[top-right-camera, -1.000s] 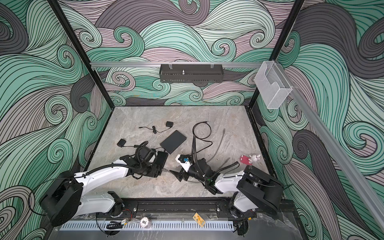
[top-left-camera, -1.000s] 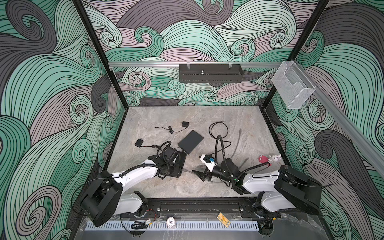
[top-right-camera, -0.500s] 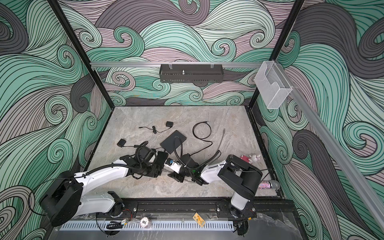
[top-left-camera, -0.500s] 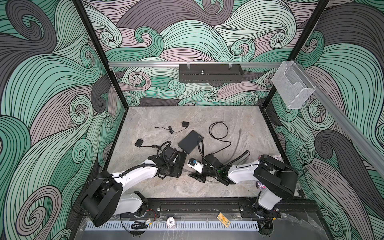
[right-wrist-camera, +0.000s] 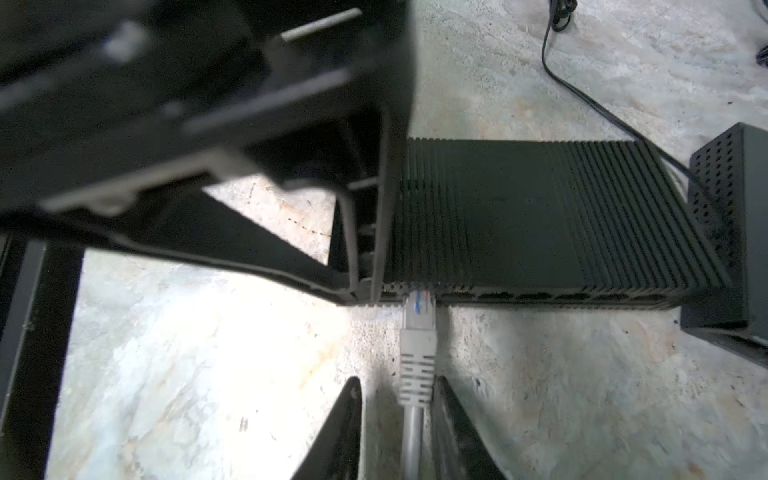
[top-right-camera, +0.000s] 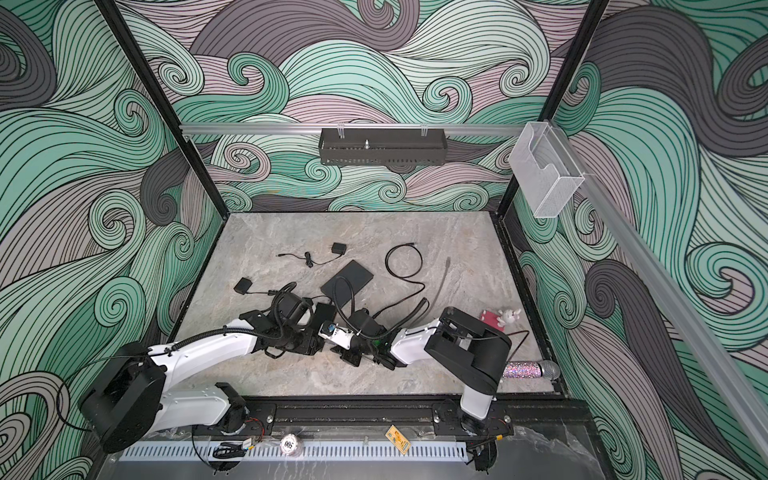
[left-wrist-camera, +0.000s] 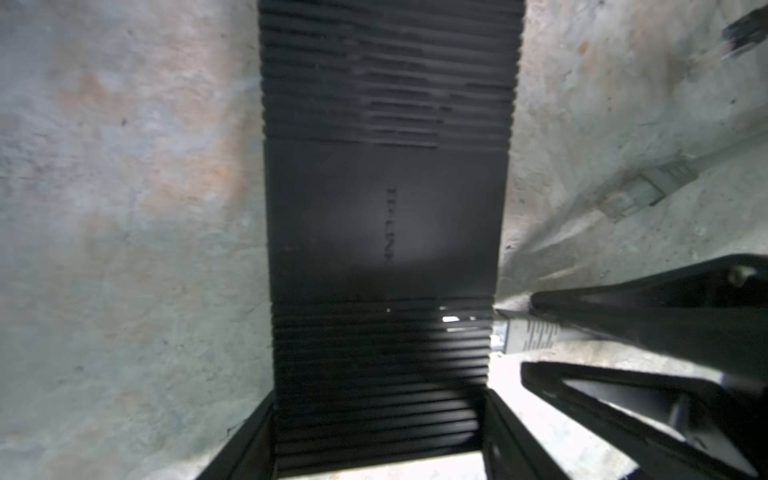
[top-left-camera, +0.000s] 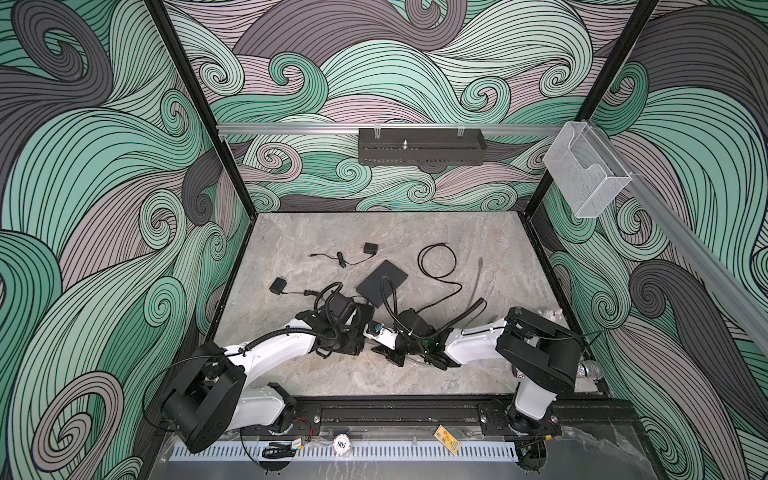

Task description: Insert the plug into the switch port

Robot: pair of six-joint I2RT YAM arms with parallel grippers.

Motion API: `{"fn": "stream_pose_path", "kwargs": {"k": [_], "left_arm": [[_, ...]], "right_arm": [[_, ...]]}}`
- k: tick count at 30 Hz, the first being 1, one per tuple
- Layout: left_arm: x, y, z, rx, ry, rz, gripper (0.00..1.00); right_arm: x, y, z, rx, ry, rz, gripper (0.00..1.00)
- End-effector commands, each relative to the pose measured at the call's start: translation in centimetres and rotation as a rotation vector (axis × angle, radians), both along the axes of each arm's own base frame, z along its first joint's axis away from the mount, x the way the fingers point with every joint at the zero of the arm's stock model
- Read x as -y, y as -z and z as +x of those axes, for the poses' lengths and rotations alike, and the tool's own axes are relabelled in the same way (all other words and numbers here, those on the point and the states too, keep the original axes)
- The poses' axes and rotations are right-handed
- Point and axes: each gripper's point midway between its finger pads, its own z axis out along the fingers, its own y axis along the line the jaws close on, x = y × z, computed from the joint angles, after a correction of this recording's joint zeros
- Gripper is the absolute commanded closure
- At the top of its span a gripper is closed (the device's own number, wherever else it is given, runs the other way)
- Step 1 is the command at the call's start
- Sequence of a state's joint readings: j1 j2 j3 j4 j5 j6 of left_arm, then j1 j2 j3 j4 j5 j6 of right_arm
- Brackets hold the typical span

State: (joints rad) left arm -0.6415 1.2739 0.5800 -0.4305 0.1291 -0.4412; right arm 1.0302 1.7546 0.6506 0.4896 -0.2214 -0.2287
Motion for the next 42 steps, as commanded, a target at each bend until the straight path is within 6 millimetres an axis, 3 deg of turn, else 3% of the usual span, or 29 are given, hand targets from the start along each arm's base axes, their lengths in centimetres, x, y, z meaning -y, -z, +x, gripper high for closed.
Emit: {"fn": "stream_pose_path", "kwargs": {"k": [1, 6, 11, 18, 32, 42], "left_arm": [[1.4, -0.2, -0.5, -0.008, 0.043, -0.075, 0.64], [1.2, 0.0, -0.6, -0.014, 0.043, -0.062, 0.64], [1.3, 0.1, -0.6, -0.022, 0.049, -0.064, 0.65], [2.5, 0.2, -1.2, -0.049, 0.109, -0.109, 0.67], [2.6, 0.5, -1.5, -0.063, 0.124, -0.097, 0.7], [2.9, 0.5, -1.7, -0.066, 0.14, -0.105, 0.71]], "right_arm": [[-0.6, -0.6, 0.4, 0.017, 0.006, 0.016, 0.73], [-0.6, -0.5, 0.5, 0.022, 0.007, 0.015, 0.82], [-0.6, -0.6, 0.6, 0.035, 0.0, 0.004, 1.0], [-1.5, -0.8, 1.2, 0.089, -0.014, -0.017, 1.0], [-4.2, -6.4, 2.3, 0.155, -0.007, 0.082, 1.0], [-7.0, -6.1, 2.3, 0.138, -0.065, 0.142, 1.0]]}}
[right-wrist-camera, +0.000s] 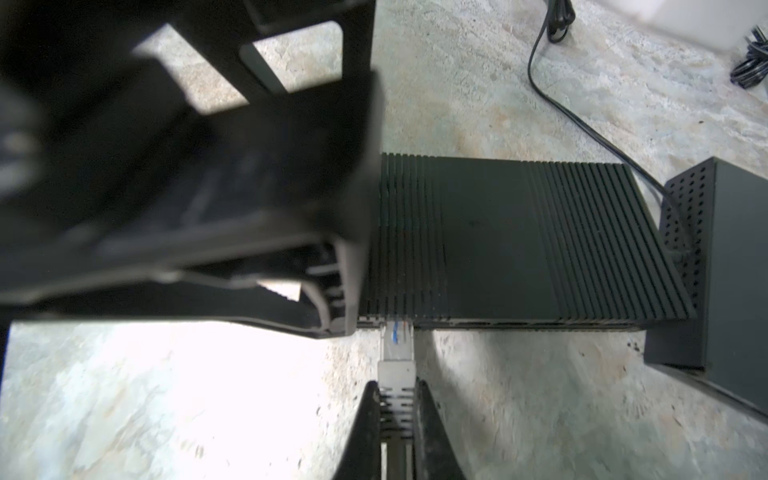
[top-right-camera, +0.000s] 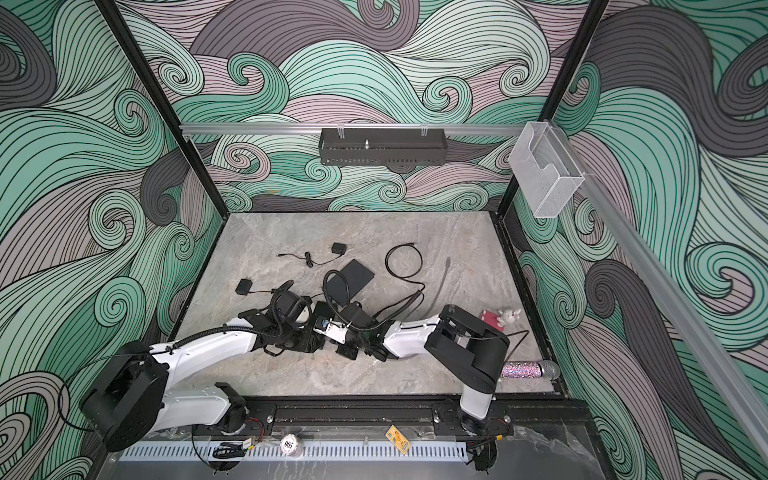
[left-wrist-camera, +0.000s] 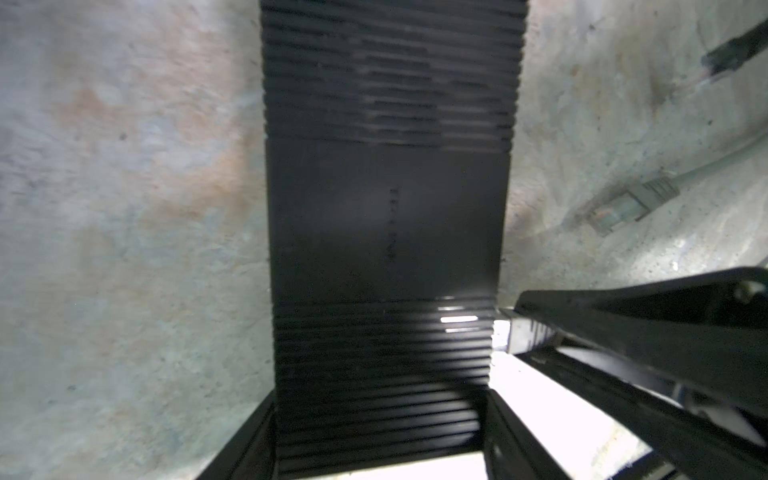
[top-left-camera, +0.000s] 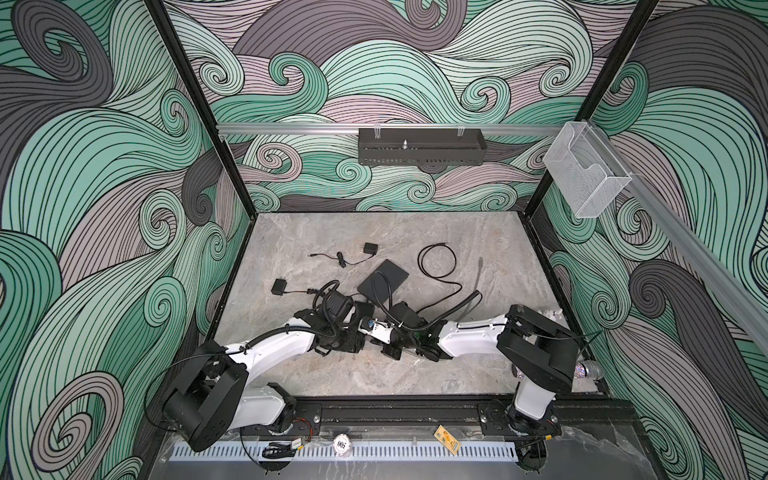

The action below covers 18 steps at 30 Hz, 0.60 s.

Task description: Insert the plug into the switch port

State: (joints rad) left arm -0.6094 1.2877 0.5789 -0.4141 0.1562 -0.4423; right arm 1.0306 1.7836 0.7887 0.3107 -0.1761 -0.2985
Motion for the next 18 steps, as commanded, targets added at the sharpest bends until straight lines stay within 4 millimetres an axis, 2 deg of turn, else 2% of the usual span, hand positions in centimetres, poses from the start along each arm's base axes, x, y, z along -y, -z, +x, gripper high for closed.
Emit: {"fn": "stream_pose_path", "kwargs": {"k": [1, 3, 9, 11, 15, 17, 18], "left_arm": [[3.1, 0.3, -2.1, -0.05, 0.166, -0.088, 0.71], [3.1, 0.3, -2.1, -0.049, 0.166, -0.088, 0.71], [3.3, 0.3, -2.3, -0.049, 0.172, -0.09, 0.71], [3.4, 0.3, -2.3, -0.048, 0.179, -0.092, 0.71], [3.4, 0.3, -2.4, -0.05, 0.182, -0.09, 0.71], [3.4, 0.2, -2.4, -0.047, 0.182, -0.09, 0.71], [3.3, 0.2, -2.4, -0.045, 0.179, -0.09, 0.71]], "right_arm": [[-6.1, -5.8, 0.8, 0.095, -0.065, 0.243, 1.0], [-6.5, -6.3, 0.7, 0.097, -0.081, 0.268, 1.0], [-7.1, -8.4, 3.1, 0.152, 0.009, 0.287, 1.0], [-7.9, -8.6, 2.4, 0.149, -0.056, 0.283, 1.0], [-8.9, -9.5, -0.8, 0.105, -0.262, 0.343, 1.0], [-8.8, -9.7, -0.9, 0.093, -0.252, 0.364, 1.0], [-8.7, -9.7, -0.2, 0.093, -0.197, 0.378, 1.0]]}}
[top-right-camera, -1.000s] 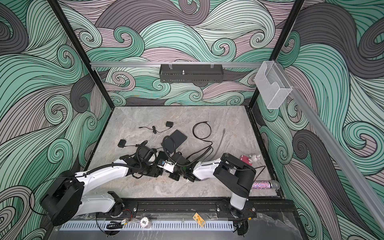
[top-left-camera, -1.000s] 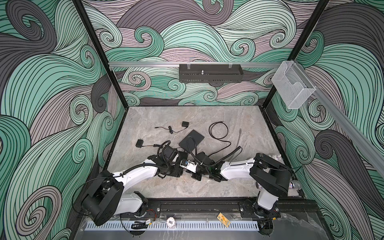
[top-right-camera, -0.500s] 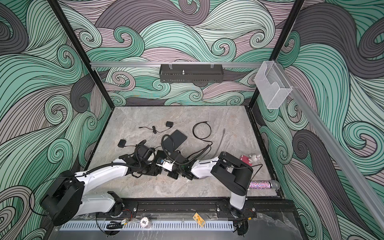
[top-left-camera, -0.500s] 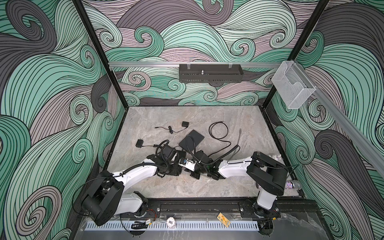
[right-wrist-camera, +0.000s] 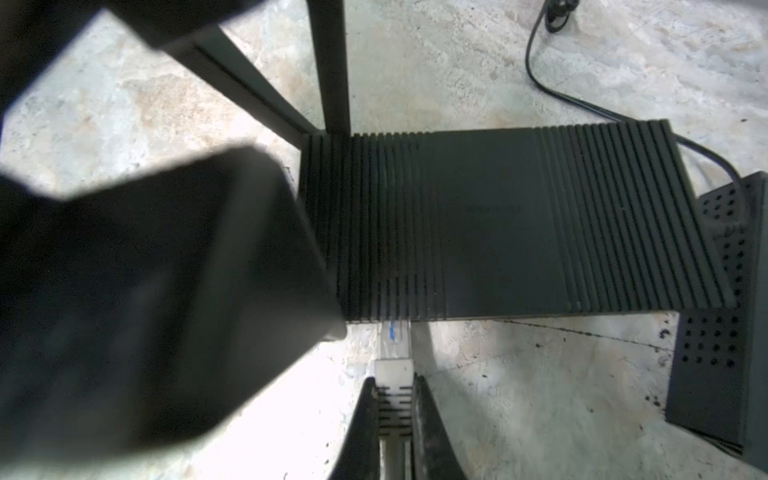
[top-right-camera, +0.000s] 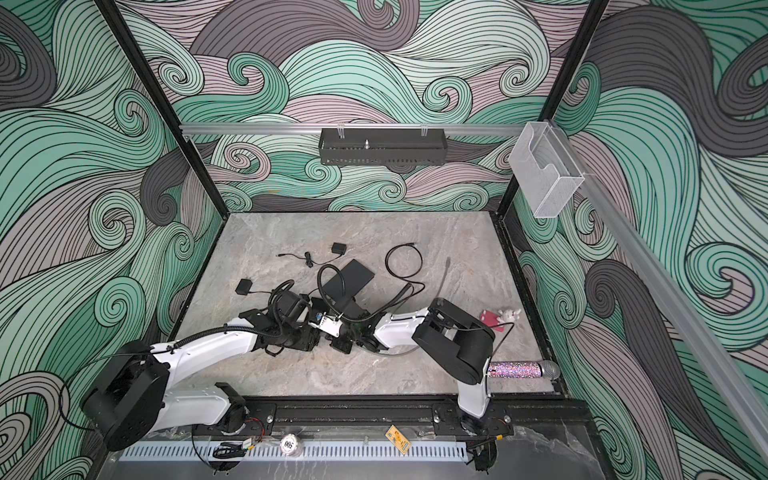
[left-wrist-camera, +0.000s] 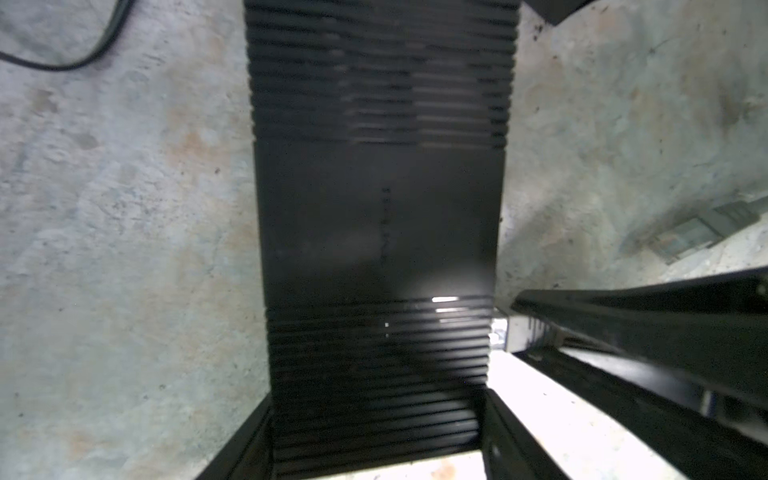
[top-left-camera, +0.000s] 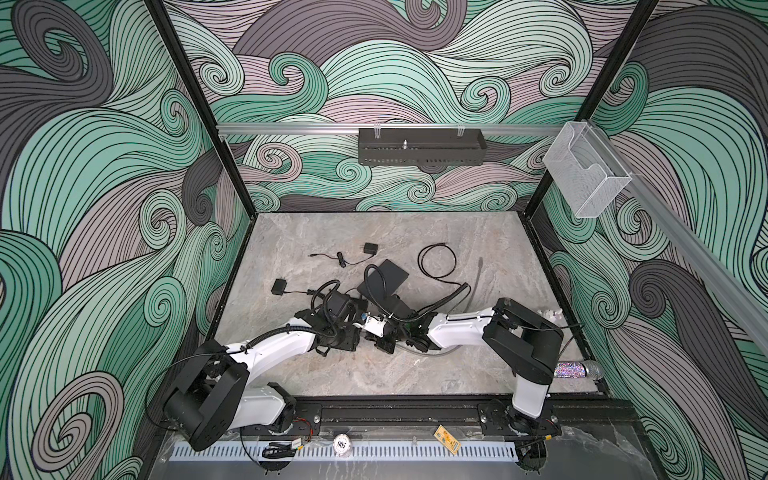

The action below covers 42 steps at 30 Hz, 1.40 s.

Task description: Insert the plug into the switch port

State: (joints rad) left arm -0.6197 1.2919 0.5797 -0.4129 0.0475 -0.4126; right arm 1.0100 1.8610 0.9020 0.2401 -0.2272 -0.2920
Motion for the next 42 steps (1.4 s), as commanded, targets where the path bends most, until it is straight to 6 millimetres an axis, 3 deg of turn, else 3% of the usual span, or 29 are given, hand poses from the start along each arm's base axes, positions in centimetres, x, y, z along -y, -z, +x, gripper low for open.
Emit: {"fn": "stream_pose_path", "kwargs": {"k": [1, 3, 10, 15, 26, 30, 34, 39, 42], "left_arm": [[4.6, -0.1, -3.4, -0.117, 0.181, -0.176, 0.71], [4.5, -0.1, -3.4, -0.116, 0.179, -0.175, 0.71], [2.1, -1.6, -1.8, -0.007, 0.066, -0.085, 0.68], [0.8, -1.9, -1.1, 0.032, 0.03, -0.039, 0.74], [-1.8, -1.8, -0.4, 0.053, -0.054, 0.104, 0.87], [-2.5, -1.8, -0.1, 0.055, -0.093, 0.135, 0.89], [-2.3, -2.0, -0.1, 0.049, -0.117, 0.121, 0.89], [-2.3, -2.5, -0.4, 0.054, -0.153, 0.085, 0.89], [-3.2, -2.3, -0.7, 0.057, -0.192, 0.104, 0.93]], "right_arm": [[-6.7, -10.0, -0.1, 0.144, -0.108, 0.398, 1.0], [-6.1, -9.6, 0.4, 0.125, -0.074, 0.391, 1.0], [-3.5, -6.7, -2.8, 0.041, -0.112, 0.308, 1.0], [-1.6, -5.0, -4.3, 0.015, -0.099, 0.271, 1.0], [1.6, -3.3, -4.6, 0.035, -0.049, 0.173, 0.99], [1.3, -3.7, -4.1, 0.004, 0.012, 0.188, 0.99], [-0.2, -3.9, -3.8, -0.063, 0.079, 0.21, 0.98], [-3.2, -3.6, -5.5, -0.079, 0.034, 0.207, 0.98], [-3.9, -3.1, -6.5, -0.068, 0.024, 0.189, 0.97]]}}
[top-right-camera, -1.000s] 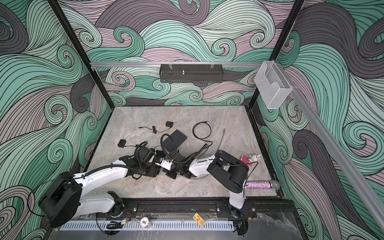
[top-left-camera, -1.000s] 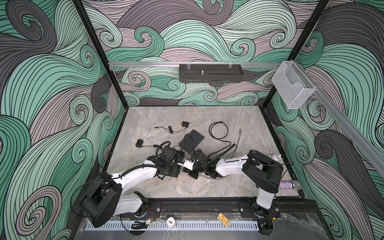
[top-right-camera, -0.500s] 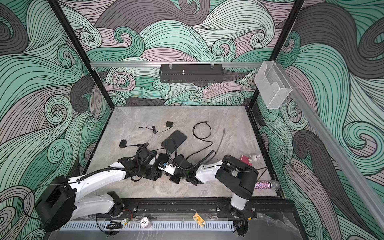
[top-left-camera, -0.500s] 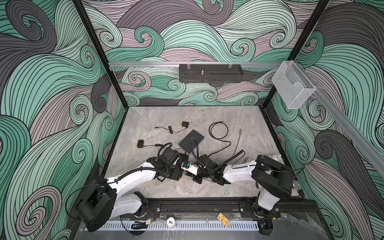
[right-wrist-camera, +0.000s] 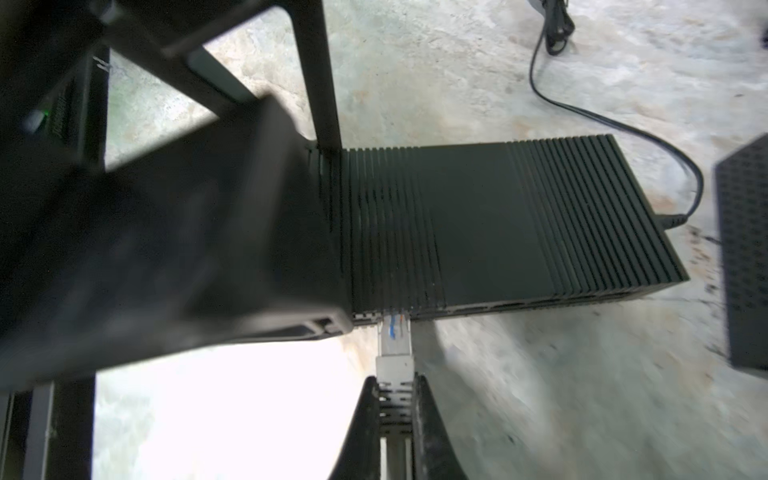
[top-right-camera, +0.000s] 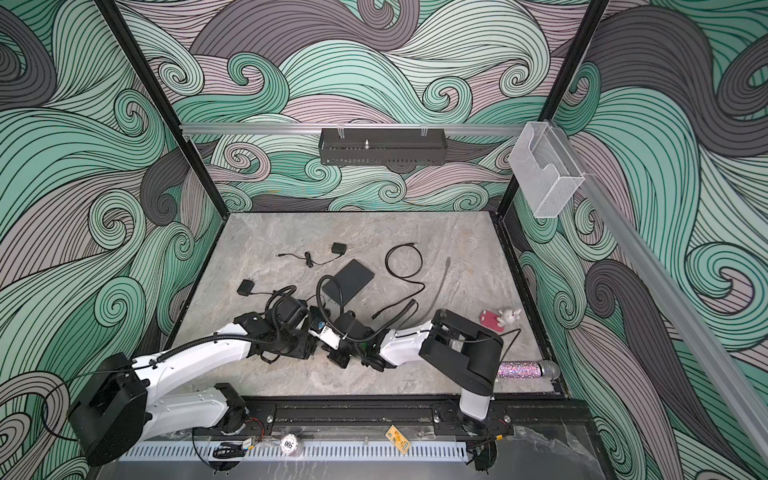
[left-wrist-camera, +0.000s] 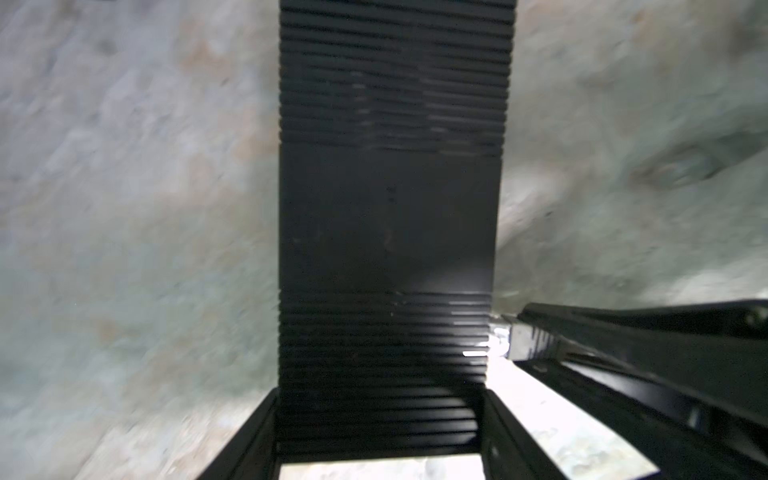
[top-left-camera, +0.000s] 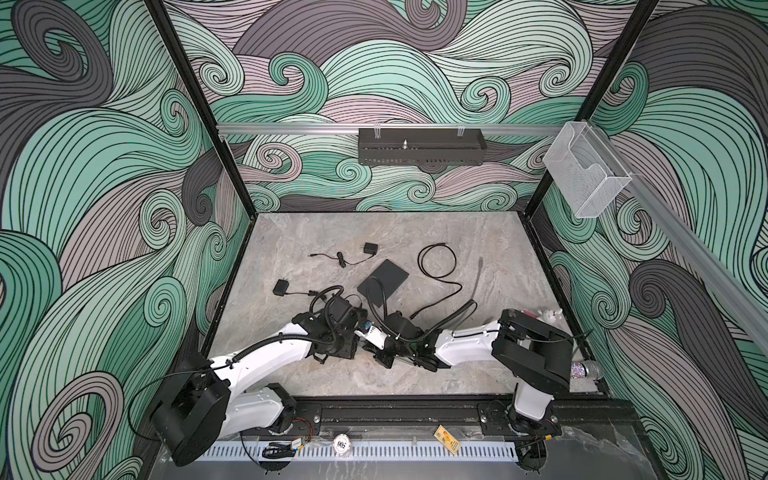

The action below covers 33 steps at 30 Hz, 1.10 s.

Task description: Insert the plug into the switch port

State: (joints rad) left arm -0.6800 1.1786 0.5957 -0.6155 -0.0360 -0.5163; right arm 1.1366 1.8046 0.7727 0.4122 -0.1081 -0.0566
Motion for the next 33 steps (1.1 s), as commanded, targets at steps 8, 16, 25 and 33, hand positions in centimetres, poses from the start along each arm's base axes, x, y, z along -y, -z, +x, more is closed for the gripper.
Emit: {"fn": "stream_pose_path", "kwargs": {"k": [8, 16, 25, 33], "left_arm": [[-2.8, -0.3, 1.4, 0.089, -0.15, 0.094, 0.94], [-1.8, -0.9, 1.7, 0.099, -0.125, 0.044, 0.54], [-1.4, -5.0, 1.9, 0.164, -0.152, -0.047, 0.13], [-2.4, -9.5, 1.7, 0.315, -0.25, -0.192, 0.01]], "right_arm": [[-1.0, -0.9, -2.7, 0.035, -0.058, 0.046, 0.93], [-1.6, -0.4, -3.5, 0.006, -0.11, 0.028, 0.93], [-1.6, 0.4, -3.1, 0.003, -0.093, -0.019, 0.93], [-0.7, 1.3, -3.6, -0.028, -0.089, -0.048, 0.93]]}}
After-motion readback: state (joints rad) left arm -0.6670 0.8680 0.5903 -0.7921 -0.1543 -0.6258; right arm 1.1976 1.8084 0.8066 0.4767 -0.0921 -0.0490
